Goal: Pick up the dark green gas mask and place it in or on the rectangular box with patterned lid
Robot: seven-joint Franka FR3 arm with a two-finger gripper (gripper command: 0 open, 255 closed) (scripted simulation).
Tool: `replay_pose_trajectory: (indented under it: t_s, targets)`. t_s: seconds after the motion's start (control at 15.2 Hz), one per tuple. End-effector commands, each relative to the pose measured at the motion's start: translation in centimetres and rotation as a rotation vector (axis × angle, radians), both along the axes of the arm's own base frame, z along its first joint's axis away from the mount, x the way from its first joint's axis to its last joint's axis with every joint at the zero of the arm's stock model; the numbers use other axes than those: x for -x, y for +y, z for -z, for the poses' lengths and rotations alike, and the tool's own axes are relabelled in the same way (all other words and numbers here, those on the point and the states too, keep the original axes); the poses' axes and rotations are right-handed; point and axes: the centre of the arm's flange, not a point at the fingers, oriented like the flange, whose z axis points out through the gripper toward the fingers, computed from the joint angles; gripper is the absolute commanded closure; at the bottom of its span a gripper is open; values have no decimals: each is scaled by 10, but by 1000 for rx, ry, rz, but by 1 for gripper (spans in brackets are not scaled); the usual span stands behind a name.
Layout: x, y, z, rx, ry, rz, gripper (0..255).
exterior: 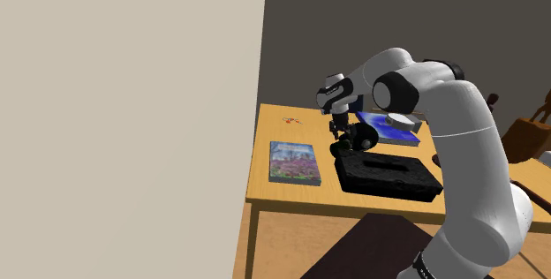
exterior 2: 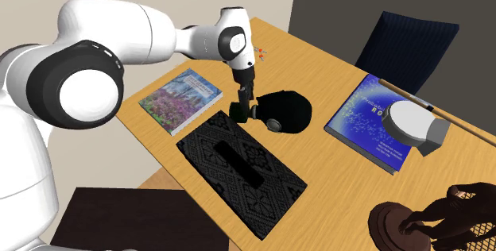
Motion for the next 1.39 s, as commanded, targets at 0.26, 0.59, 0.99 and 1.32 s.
replay_pose_trajectory:
  t_s: [0.26,0.59,0.99,1.32]
  targets:
    - [8,-6,28,-1,1,-4,0]
    - [8,-6,28,-1,1,-4,0]
    - [8,-6,28,-1,1,-4,255]
    - [8,-6,28,-1,1,-4,255]
